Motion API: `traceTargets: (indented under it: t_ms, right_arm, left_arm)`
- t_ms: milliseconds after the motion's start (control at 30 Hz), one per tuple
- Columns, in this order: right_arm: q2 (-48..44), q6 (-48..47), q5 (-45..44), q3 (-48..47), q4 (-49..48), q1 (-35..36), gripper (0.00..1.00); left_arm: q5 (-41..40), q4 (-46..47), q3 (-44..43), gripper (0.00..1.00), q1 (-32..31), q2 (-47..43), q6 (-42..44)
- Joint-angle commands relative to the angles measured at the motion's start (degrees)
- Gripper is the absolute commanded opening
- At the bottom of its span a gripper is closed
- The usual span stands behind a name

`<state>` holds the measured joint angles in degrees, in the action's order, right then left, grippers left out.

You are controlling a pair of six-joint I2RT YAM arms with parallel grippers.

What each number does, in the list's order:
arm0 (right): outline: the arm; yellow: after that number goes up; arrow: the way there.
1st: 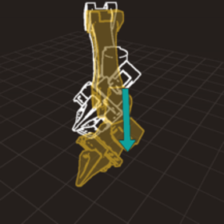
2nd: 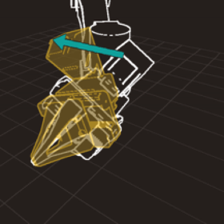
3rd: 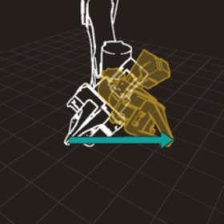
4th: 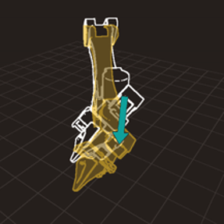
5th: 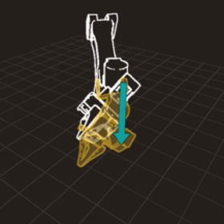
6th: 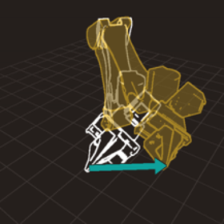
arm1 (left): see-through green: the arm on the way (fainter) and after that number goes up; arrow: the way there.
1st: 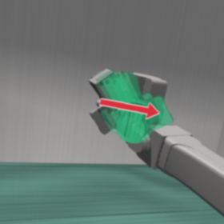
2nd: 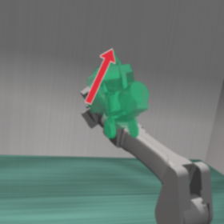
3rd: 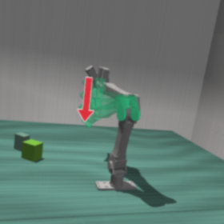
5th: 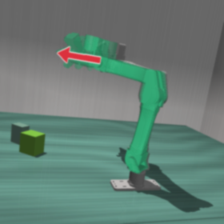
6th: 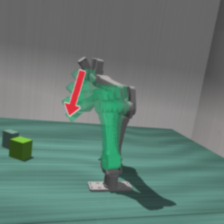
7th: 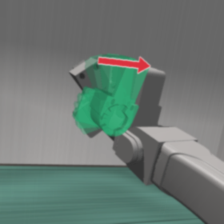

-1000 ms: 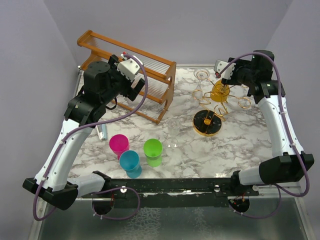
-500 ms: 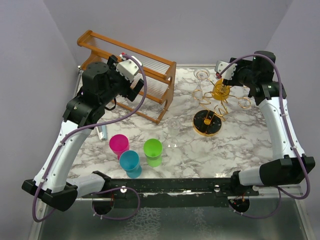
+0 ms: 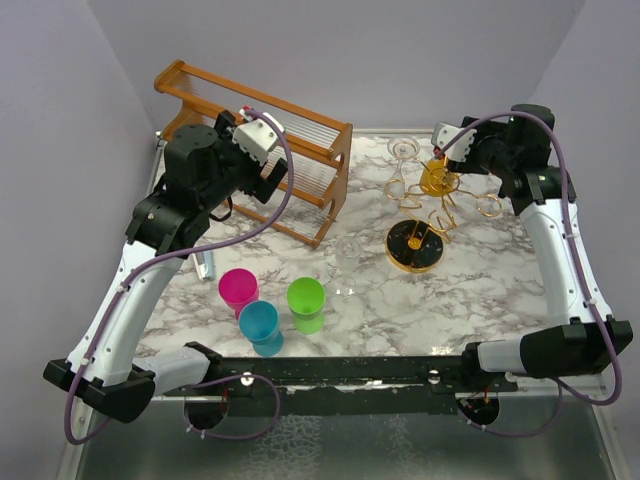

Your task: Place the wine glass upside down on the wine glass rack

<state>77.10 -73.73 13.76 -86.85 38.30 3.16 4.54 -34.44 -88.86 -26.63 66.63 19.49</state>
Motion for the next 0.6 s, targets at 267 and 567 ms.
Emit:
traceTargets:
  t_ms: [267, 567]
  right_arm:
    - [-4.30, 3.91, -3.59, 0.38, -3.91, -0.08, 0.57]
    - [-7.48, 16.76, -7.38, 1.49, -13.75, -0.08, 0.60]
  left_arm:
    - [3.58, -0.61, 3.09, 0.89, 0.18, -1.76, 1.07]
    - [11.63, -2.19, 8.39, 0.88, 0.18, -1.38, -1.12]
